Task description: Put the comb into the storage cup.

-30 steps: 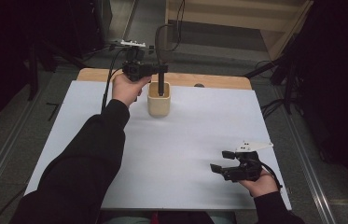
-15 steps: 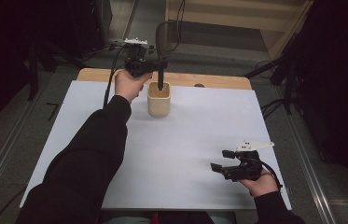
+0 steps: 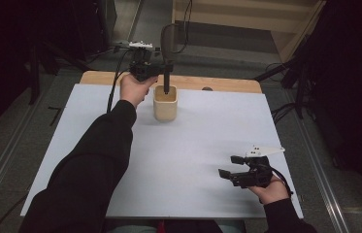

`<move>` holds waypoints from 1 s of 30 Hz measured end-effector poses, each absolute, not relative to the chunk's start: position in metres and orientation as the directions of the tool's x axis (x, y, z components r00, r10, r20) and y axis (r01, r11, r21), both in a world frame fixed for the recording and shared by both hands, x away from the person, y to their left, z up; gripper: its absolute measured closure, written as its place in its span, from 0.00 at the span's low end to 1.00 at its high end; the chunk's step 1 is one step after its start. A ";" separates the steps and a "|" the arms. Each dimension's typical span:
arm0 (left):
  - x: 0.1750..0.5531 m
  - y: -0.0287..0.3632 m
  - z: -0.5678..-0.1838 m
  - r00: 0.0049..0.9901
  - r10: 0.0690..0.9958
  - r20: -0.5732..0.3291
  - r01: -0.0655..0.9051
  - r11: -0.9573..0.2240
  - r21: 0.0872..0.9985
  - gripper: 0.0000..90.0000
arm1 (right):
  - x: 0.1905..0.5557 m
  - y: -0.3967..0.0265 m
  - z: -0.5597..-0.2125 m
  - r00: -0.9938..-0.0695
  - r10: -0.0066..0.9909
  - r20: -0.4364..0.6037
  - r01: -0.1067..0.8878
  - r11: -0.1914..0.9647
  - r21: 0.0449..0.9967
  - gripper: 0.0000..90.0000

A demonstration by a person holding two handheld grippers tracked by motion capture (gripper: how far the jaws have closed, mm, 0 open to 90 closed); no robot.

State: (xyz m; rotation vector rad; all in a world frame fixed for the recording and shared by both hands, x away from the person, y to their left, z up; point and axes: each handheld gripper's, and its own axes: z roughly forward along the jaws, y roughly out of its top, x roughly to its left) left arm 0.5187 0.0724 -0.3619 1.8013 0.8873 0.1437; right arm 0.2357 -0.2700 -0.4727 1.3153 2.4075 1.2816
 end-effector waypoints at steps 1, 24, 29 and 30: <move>0.519 0.073 -0.363 0.713 0.629 -0.309 0.498 -0.144 0.855 0.81 | 0.236 -0.270 -0.473 -0.618 0.736 0.278 0.641 0.267 0.719 0.22; 0.521 0.071 -0.386 0.717 0.629 -0.300 0.500 -0.165 0.850 0.81 | 0.236 -0.271 -0.473 -0.615 0.734 0.288 0.648 0.262 0.715 0.22; 0.521 0.073 -0.392 0.715 0.626 -0.312 0.510 -0.161 0.845 0.81 | 0.236 -0.271 -0.473 -0.615 0.734 0.288 0.648 0.263 0.715 0.22; 0.520 0.073 -0.393 0.715 0.625 -0.313 0.511 -0.162 0.844 0.81 | 0.236 -0.271 -0.473 -0.615 0.734 0.288 0.648 0.263 0.715 0.22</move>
